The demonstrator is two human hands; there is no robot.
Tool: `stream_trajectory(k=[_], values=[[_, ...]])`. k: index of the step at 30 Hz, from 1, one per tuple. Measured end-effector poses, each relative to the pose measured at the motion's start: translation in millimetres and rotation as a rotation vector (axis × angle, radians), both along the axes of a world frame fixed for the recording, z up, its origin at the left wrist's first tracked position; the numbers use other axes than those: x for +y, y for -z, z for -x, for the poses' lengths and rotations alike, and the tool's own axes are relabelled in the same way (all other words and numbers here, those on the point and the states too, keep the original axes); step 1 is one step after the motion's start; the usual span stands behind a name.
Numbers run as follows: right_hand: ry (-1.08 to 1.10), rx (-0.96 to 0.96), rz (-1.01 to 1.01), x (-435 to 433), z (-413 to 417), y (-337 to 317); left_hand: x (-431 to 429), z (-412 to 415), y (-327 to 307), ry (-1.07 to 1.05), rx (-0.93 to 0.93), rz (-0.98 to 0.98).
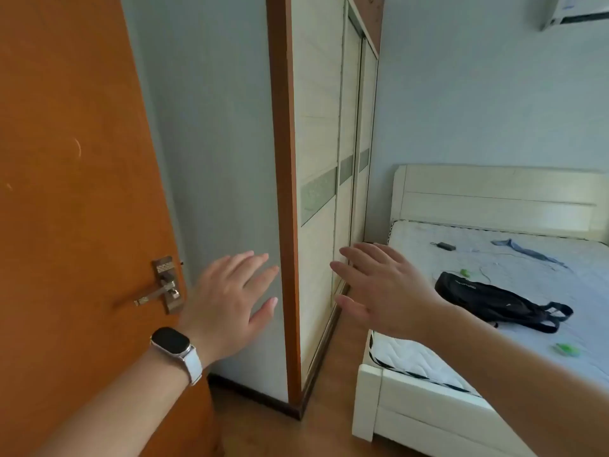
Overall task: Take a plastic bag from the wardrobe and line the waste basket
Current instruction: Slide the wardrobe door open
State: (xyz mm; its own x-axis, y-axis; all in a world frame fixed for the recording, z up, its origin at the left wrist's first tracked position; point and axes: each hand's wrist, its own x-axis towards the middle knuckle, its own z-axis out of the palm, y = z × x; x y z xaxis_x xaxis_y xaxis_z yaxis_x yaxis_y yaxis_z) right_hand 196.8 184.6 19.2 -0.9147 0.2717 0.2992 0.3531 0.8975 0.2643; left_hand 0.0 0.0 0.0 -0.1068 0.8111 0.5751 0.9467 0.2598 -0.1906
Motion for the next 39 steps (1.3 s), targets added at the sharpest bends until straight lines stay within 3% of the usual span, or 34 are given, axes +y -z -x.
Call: stream_trajectory(k=[9, 24, 39], values=[[-0.032, 0.04, 0.048, 79, 8, 31, 85, 5, 19, 0.03, 0.019, 0.048], [-0.198, 0.171, 0.066, 339, 20, 55, 316, -2, 23, -0.109, 0.069, 0.131], [-0.248, 0.24, 0.092, 437, 69, 58, 410, 42, 15, -0.188, 0.082, 0.139]])
